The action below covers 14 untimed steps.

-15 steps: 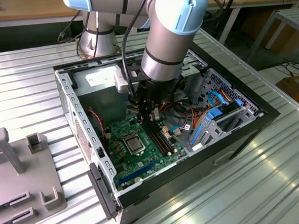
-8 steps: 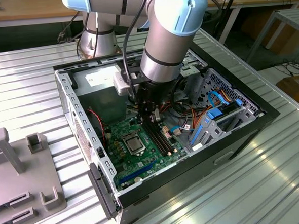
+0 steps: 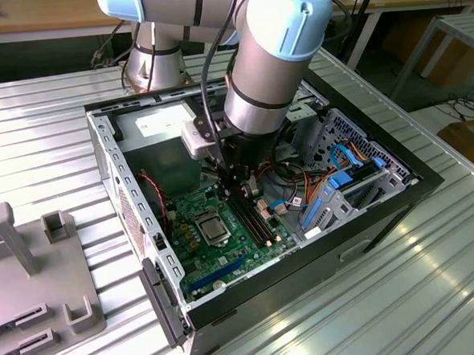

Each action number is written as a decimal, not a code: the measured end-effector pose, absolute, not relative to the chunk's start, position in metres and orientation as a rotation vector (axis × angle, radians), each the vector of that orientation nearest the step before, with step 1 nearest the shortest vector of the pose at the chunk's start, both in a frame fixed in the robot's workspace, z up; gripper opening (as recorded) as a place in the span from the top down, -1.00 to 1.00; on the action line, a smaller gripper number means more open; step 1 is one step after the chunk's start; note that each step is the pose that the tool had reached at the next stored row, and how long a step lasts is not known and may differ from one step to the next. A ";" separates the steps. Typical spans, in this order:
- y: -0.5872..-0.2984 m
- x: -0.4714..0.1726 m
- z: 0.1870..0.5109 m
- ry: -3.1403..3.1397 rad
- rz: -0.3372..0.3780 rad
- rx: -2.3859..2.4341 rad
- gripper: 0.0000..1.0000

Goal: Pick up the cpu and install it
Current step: 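Install the first cpu locking lever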

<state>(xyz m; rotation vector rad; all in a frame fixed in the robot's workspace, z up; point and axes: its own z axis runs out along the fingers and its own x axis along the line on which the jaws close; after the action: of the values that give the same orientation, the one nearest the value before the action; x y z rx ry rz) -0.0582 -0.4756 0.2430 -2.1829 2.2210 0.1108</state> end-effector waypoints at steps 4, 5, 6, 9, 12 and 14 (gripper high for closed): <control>-0.480 -0.058 0.243 2.196 0.109 -2.207 0.79; -0.482 -0.058 0.243 2.190 0.109 -2.213 0.79; -0.484 -0.058 0.243 2.185 0.108 -2.218 0.79; -0.490 -0.058 0.243 2.171 0.107 -2.231 0.79; -0.495 -0.058 0.243 2.158 0.105 -2.243 0.79; -0.498 -0.058 0.243 2.150 0.104 -2.251 0.79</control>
<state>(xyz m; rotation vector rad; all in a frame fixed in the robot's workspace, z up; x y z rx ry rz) -0.0584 -0.4980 0.2429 -2.2509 2.1501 0.1043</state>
